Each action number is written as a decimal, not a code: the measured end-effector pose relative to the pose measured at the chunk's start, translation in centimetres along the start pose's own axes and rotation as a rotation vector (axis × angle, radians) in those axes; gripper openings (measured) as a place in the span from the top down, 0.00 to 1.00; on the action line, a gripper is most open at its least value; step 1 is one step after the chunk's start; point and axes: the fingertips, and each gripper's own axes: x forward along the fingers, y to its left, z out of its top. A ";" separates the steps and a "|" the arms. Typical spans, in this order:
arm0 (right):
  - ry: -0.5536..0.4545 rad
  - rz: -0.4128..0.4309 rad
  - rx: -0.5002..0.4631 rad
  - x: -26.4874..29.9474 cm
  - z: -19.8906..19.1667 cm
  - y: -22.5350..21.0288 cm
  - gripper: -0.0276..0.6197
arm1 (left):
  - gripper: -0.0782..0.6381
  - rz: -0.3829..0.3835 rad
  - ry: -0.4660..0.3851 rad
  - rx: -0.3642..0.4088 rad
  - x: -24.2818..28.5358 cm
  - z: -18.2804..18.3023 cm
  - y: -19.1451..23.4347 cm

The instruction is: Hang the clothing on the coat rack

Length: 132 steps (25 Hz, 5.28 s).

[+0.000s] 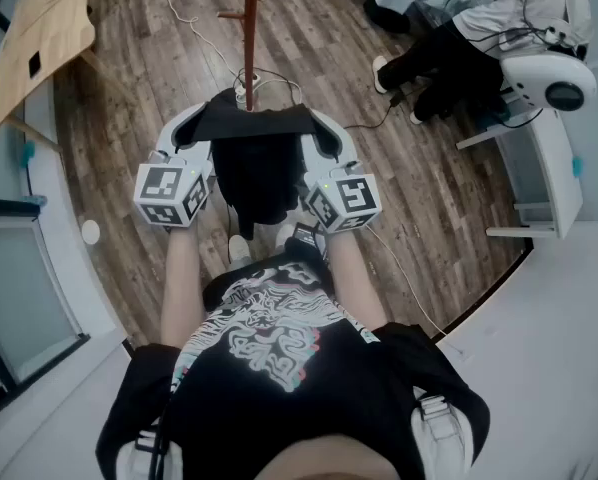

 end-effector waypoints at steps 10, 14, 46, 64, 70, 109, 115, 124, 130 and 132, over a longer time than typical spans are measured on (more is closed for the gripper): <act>-0.002 0.015 0.003 -1.1 -0.3 3.4 0.93 | 0.89 0.032 0.015 0.008 -4.9 -0.7 -0.1; -0.013 0.037 0.005 -0.9 0.6 3.7 0.93 | 0.89 0.055 0.005 0.037 -5.3 0.6 0.0; 0.005 0.111 -0.023 -2.2 1.7 -3.6 0.93 | 0.89 0.127 0.046 0.034 0.3 -0.6 -4.5; 0.033 0.106 -0.028 7.7 0.3 -7.9 0.93 | 0.89 0.134 0.049 0.021 9.0 -0.1 2.5; 0.048 0.113 -0.057 11.7 -0.3 -8.8 0.93 | 0.89 0.139 0.058 0.019 11.6 0.1 5.7; 0.082 -0.006 -0.057 24.3 -1.5 -13.2 0.93 | 0.89 0.027 0.091 0.009 22.5 1.1 15.3; 0.075 -0.006 -0.069 24.7 -1.3 -13.5 0.93 | 0.89 0.033 0.099 0.021 22.9 1.0 15.5; 0.096 0.006 -0.077 25.4 -1.7 -14.7 0.93 | 0.89 0.045 0.135 0.067 24.3 0.6 15.8; 0.103 0.016 -0.059 26.5 -2.2 -15.8 0.93 | 0.89 0.055 0.148 0.072 25.4 0.4 16.1; 0.107 0.013 -0.052 26.9 -2.3 -16.0 0.93 | 0.89 0.057 0.155 0.083 25.7 0.4 16.4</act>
